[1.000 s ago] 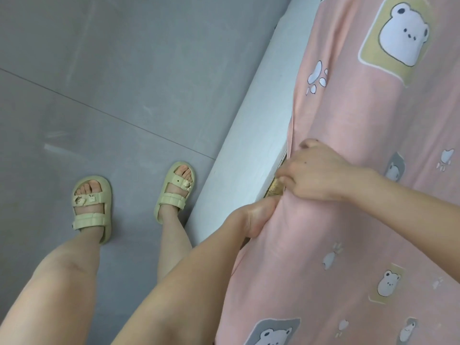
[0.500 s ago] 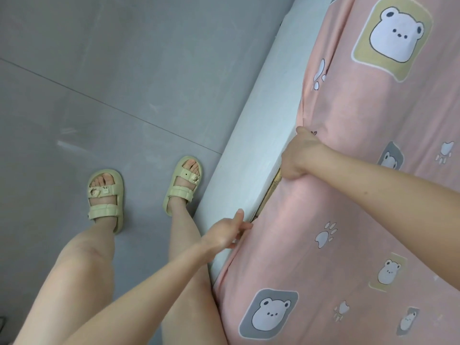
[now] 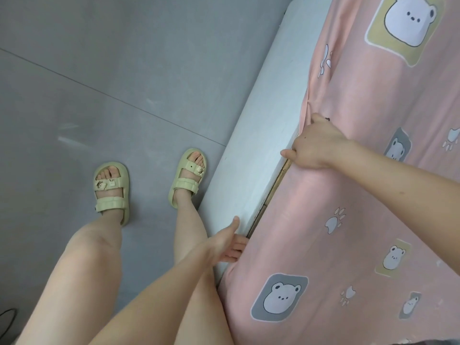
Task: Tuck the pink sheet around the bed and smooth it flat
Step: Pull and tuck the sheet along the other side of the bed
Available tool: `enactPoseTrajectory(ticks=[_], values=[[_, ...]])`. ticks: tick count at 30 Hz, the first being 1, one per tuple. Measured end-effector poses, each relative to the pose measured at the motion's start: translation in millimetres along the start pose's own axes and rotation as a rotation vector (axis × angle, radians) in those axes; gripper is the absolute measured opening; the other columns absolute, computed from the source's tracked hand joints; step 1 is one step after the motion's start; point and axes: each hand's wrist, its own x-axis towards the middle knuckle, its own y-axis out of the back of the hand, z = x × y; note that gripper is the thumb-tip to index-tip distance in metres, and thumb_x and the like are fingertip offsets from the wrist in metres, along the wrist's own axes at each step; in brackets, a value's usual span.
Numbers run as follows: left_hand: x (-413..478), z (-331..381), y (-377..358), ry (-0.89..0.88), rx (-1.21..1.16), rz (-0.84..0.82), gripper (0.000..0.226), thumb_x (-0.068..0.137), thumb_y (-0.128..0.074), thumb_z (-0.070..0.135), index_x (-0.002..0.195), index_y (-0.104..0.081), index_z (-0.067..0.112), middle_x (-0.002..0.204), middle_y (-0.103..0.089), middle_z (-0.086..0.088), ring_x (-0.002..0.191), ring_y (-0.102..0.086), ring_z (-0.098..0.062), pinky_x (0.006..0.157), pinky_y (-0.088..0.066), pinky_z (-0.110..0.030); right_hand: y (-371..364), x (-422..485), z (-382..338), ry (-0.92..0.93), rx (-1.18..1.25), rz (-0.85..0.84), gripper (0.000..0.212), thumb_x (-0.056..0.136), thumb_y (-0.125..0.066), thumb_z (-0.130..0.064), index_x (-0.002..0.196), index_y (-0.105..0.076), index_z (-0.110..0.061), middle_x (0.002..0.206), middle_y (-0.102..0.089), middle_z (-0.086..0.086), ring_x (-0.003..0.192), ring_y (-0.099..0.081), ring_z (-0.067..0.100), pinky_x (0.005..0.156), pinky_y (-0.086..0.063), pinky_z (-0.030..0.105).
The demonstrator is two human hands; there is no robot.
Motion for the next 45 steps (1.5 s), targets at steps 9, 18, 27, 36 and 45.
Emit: enactPoseTrajectory(ticks=[9,18,27,36,45], values=[[17.0,-45.3,-31.2,0.060,-0.090,0.083,0.072,0.091,-0.012,0.066,0.131,-0.052,0.022,0.126,-0.058,0.003,0.113,-0.054,-0.013,0.105,-0.036,-0.028,-2.2,2.0,-2.7,-0.051,0.078,-0.039,0.060,0.097,-0.008,-0.051,0.074,-0.055,-0.023,0.064,-0.046,-0.005,0.079,-0.045,0.020,0.096,-0.025,0.035],[-43.4,46.8,13.6,-0.215,0.035,0.210,0.058,0.098,-0.019,0.052,0.108,-0.061,0.014,0.109,-0.066,-0.004,0.104,-0.061,-0.021,0.092,-0.042,-0.033,-5.3,-28.6,-8.2,-0.086,0.248,0.161,0.048,0.100,-0.021,-0.039,0.104,-0.067,-0.024,0.108,-0.066,-0.005,0.112,-0.053,0.016,0.110,-0.018,0.036],[-115.5,205.4,-21.3,-0.554,0.143,0.456,0.024,0.094,-0.036,0.026,0.090,-0.057,0.014,0.085,-0.058,0.001,0.082,-0.055,-0.019,0.082,-0.048,-0.034,15.7,-66.9,74.4,-0.181,0.323,0.328,0.038,0.099,-0.030,-0.029,0.113,-0.064,-0.019,0.113,-0.062,-0.003,0.117,-0.048,0.020,0.113,-0.003,0.033],[-94.8,325.1,-53.2,-0.389,0.111,0.536,0.030,0.093,-0.043,0.026,0.119,-0.050,0.016,0.106,-0.048,-0.001,0.098,-0.048,-0.021,0.077,-0.046,-0.034,54.2,3.5,200.1,0.035,0.098,0.246,0.045,0.102,-0.019,-0.032,0.113,-0.060,-0.018,0.112,-0.060,-0.001,0.112,-0.049,0.022,0.118,-0.004,0.039],[-43.0,404.6,-51.8,-0.344,0.070,0.517,0.022,0.089,-0.051,0.036,0.095,-0.047,0.015,0.085,-0.047,0.003,0.084,-0.045,-0.020,0.079,-0.043,-0.031,55.6,64.6,259.7,0.262,0.072,0.244,0.044,0.100,-0.022,-0.042,0.112,-0.056,-0.017,0.109,-0.056,-0.002,0.103,-0.049,0.020,0.094,-0.029,0.033]])
